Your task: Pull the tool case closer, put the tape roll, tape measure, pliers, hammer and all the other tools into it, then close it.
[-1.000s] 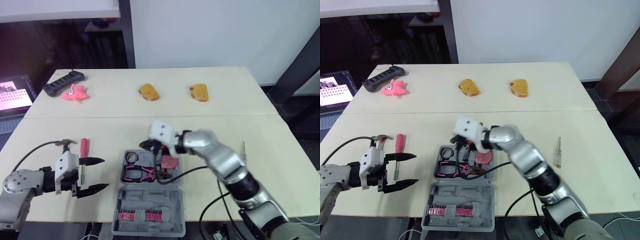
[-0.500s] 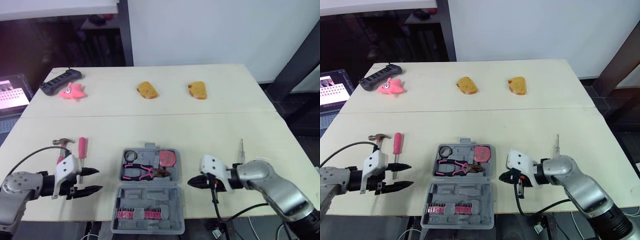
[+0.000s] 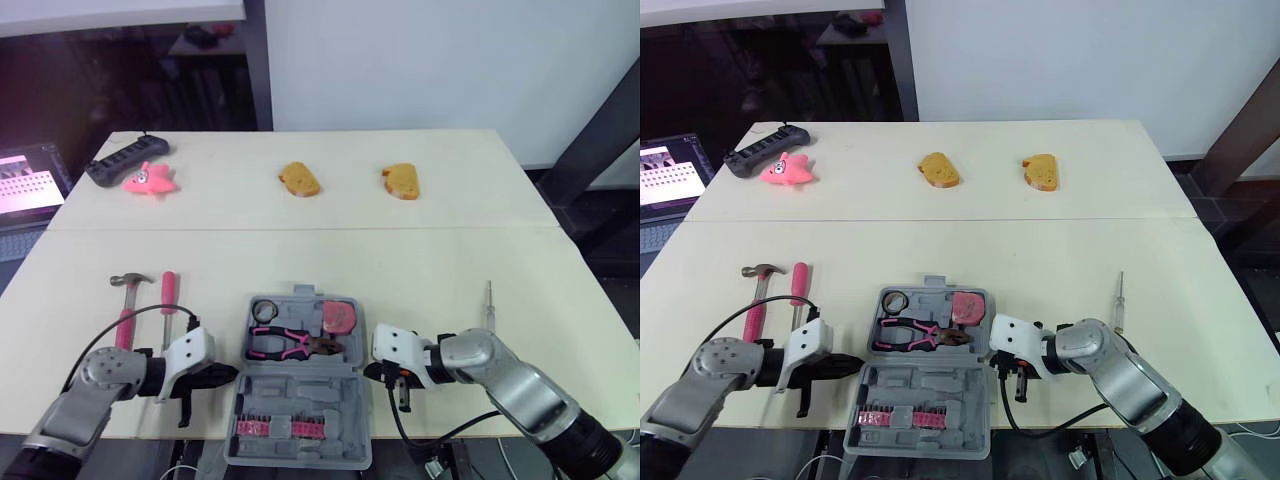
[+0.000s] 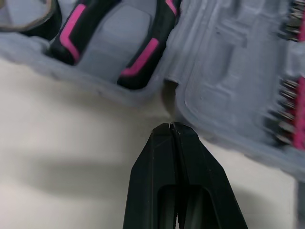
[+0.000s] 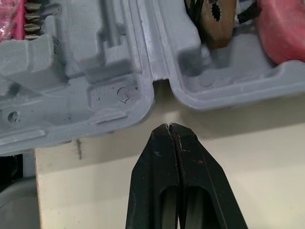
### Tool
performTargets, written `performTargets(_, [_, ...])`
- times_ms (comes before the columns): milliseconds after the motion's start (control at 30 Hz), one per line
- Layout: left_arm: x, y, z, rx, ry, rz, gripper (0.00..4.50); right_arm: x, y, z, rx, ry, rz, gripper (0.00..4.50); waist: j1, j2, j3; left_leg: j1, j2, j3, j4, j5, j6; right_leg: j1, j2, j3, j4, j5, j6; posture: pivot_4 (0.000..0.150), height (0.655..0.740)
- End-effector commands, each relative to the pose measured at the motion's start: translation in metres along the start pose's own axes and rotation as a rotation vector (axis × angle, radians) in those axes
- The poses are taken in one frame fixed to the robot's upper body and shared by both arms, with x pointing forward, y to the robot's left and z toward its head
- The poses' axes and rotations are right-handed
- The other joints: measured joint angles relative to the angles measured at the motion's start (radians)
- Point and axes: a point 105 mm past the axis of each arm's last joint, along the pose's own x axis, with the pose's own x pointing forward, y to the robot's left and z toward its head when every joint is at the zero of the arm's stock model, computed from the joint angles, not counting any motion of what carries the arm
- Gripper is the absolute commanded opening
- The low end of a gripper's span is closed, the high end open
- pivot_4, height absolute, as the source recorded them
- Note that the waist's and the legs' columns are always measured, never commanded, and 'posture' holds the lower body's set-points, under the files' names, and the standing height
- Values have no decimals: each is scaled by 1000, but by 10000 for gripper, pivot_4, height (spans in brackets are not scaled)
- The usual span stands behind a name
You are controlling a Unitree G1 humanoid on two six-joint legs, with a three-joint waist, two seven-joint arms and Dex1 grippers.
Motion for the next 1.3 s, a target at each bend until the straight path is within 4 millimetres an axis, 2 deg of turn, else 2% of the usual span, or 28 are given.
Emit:
performTargets(33, [16, -1, 0, 7, 7, -17, 608, 6, -2, 18, -43, -30, -10, 0, 4, 1, 0, 0, 0, 0, 0, 0, 0, 0, 0, 0, 0, 0, 0, 1500, 7400])
performTargets(333, [22, 7, 1, 7, 2, 5, 608, 19, -6, 34, -61, -31, -15, 0, 11, 1, -1, 10, 0, 0, 0, 0, 0, 9, 0, 0, 0, 0, -1, 1500, 7400])
performTargets(433, [23, 20, 3, 33, 3, 38, 608, 18, -19, 42, -57, -48, -61, 0, 11, 2, -1, 16, 0, 0, -1, 0, 0, 14, 0, 0, 0, -2, -3, 1500, 7400])
performTargets(633, [28, 48, 13, 87, 0, 79, 608, 13, -46, 44, -49, -47, -142, 0, 17, 3, -1, 16, 0, 0, 0, 0, 0, 15, 0, 0, 0, -1, -3, 1500, 7400])
performTargets(767, [37, 60, 21, 100, -15, 85, 608, 13, -62, 41, -30, -35, -183, 0, 17, 3, -1, 15, -1, 0, 0, 1, -1, 15, 0, 0, 0, 0, -1, 1500, 7400])
performTargets(1100, [46, 76, 29, 106, -45, 111, 608, 17, -62, 38, -10, -28, -181, 0, 17, 3, -2, 16, -1, 0, 0, 1, -1, 16, 0, 0, 0, 1, -1, 1500, 7400])
performTargets(1300, [48, 65, 24, 98, -47, 67, 608, 18, -57, 37, -4, -27, -166, 0, 14, 3, -2, 16, -1, -1, 0, 1, -1, 16, 0, 0, 0, 1, 0, 1500, 7400])
